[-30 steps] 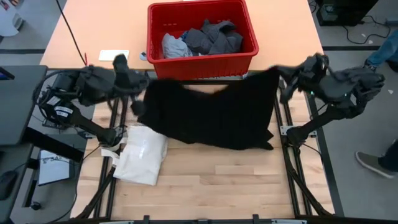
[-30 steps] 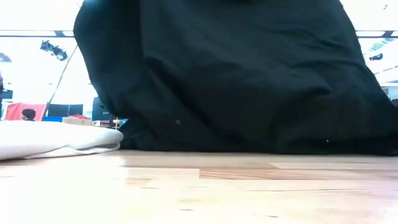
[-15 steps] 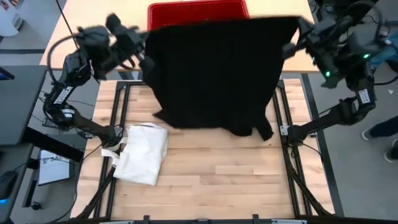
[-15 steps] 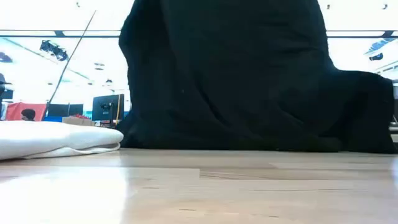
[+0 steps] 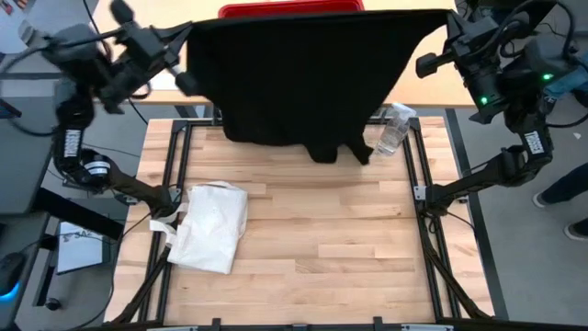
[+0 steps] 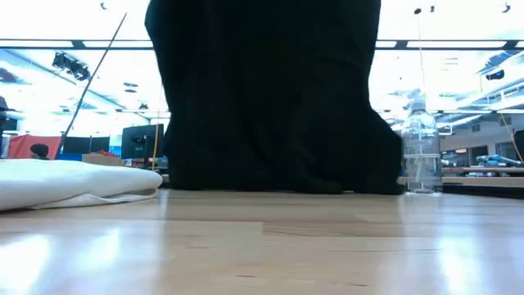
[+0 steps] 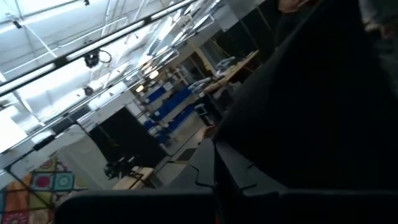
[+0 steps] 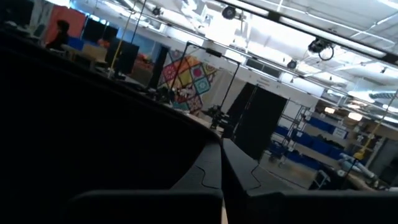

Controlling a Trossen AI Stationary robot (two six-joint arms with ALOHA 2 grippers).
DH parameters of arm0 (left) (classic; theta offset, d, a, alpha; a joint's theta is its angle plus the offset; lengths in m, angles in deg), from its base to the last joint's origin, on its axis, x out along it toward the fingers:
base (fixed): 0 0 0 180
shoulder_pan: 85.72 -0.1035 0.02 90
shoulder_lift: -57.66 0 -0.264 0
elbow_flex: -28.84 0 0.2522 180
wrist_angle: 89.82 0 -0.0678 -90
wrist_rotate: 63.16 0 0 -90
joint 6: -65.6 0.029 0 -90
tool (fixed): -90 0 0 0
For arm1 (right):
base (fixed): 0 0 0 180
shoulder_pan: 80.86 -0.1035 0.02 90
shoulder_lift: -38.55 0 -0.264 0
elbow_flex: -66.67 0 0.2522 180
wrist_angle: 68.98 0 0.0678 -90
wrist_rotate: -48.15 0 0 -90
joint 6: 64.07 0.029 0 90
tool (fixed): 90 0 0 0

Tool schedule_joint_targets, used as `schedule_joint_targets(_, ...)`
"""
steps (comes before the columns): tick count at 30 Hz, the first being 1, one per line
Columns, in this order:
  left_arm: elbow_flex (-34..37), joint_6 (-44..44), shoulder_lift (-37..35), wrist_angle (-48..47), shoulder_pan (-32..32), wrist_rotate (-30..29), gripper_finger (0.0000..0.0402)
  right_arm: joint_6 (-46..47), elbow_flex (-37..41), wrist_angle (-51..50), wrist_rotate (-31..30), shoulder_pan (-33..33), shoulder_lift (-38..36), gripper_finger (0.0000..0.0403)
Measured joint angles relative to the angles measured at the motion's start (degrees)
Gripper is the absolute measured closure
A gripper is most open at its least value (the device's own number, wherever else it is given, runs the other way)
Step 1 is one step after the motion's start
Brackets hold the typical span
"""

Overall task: Fold Laundry from Bin
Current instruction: Fold the black shirt

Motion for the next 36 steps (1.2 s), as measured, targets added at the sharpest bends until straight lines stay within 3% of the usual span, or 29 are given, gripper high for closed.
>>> schedule_joint_targets(3, -0.19, -3.18, -1.95, -1.71, 4.48, -2.02, 0.0401, -5.40, 0.00, 1.92, -4.86, -2.82, -0.07, 0.0402)
schedule_joint_targets(8, -0.33, -20.16, -3.91, -18.27, 13.14, -0.34, 0.0401, -7.34, 0.00, -1.77, -17.98, -15.15, -0.33, 0.0402)
schedule_joint_targets(12, 0.42, -35.43, -3.37, -30.01, 18.05, 6.04, 0.0401, -0.39, 0.05, -6.63, -25.91, -26.93, -0.01, 0.0402)
schedule_joint_targets(15, 2.57, -45.33, -2.09, -36.96, 21.62, 10.78, 0.0401, 7.49, 1.52, -7.97, -26.27, -34.08, 0.22, 0.0402)
schedule_joint_targets(19, 7.85, -55.21, -0.29, -41.65, 27.90, 12.02, 0.0401, 19.55, 5.62, -8.43, -26.23, -40.90, -0.02, 0.0402)
schedule_joint_targets(27, 19.48, -69.17, 0.62, -39.62, 41.38, 11.88, 0.0401, 45.02, 17.81, -11.18, -24.48, -51.15, -1.45, 0.0402)
schedule_joint_targets(31, 25.52, -77.53, 0.59, -36.89, 48.32, 11.92, 0.0401, 60.44, 25.27, -12.95, -17.08, -54.49, -2.45, 0.0403)
schedule_joint_targets(36, 34.07, -87.62, 0.88, -32.88, 56.64, 14.61, 0.0401, 92.43, 34.35, -21.49, -2.36, -57.51, -2.86, 0.0403)
